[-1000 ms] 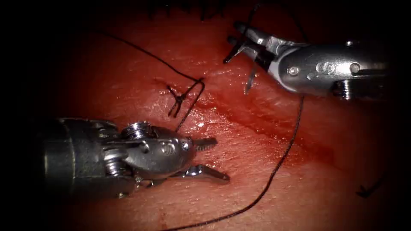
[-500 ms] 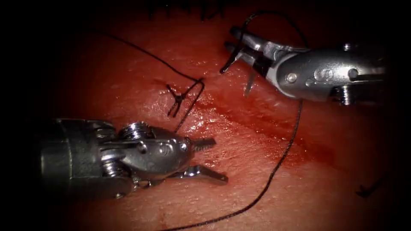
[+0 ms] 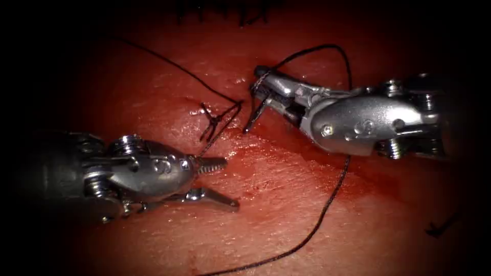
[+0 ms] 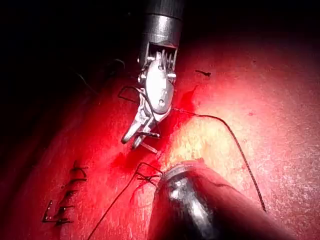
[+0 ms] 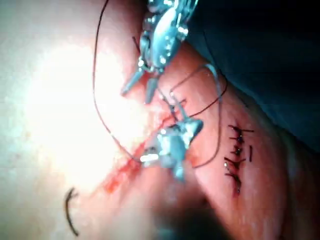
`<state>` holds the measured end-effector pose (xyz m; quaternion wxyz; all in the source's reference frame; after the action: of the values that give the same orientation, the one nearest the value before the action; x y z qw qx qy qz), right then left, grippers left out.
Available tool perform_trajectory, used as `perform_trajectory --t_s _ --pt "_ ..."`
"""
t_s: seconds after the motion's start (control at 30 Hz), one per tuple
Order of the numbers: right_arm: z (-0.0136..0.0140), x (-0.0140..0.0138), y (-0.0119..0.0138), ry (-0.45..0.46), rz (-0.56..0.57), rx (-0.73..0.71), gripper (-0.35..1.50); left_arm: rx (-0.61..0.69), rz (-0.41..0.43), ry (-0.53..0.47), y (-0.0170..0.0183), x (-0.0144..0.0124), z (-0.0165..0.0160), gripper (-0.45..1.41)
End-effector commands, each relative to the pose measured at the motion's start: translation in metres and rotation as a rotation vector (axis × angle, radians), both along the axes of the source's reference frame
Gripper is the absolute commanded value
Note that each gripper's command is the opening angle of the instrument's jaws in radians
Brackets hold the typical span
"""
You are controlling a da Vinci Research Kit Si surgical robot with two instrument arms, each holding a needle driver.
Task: Wound Closure
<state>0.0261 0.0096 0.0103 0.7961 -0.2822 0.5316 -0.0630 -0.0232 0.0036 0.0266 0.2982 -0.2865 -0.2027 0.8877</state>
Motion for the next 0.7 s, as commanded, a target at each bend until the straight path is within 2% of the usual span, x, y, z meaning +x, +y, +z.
perform_trajectory --t_s 0.03,0.27,0.5,0.7 --pt "0.0008 0.0006 -0.0008 0.001 -0.003 0.001 -0.35 -0.002 0.002 0.002 -0.0001 -0.0006 0.0005 0.30" --pt "0.0019 0.0010 -0.0043 -0.021 -0.028 -0.011 -0.35 0.021 0.032 0.016 -0.0011 -0.0009 0.0009 0.30" --pt "0.0026 0.0000 -0.0048 -0.063 -0.023 -0.003 -0.35 0.021 0.032 0.015 -0.0012 -0.0011 0.0009 0.30" --pt "0.0048 -0.0012 -0.0049 -0.100 -0.017 0.082 -0.35 0.022 0.032 0.015 -0.0012 -0.0012 0.0008 0.30"
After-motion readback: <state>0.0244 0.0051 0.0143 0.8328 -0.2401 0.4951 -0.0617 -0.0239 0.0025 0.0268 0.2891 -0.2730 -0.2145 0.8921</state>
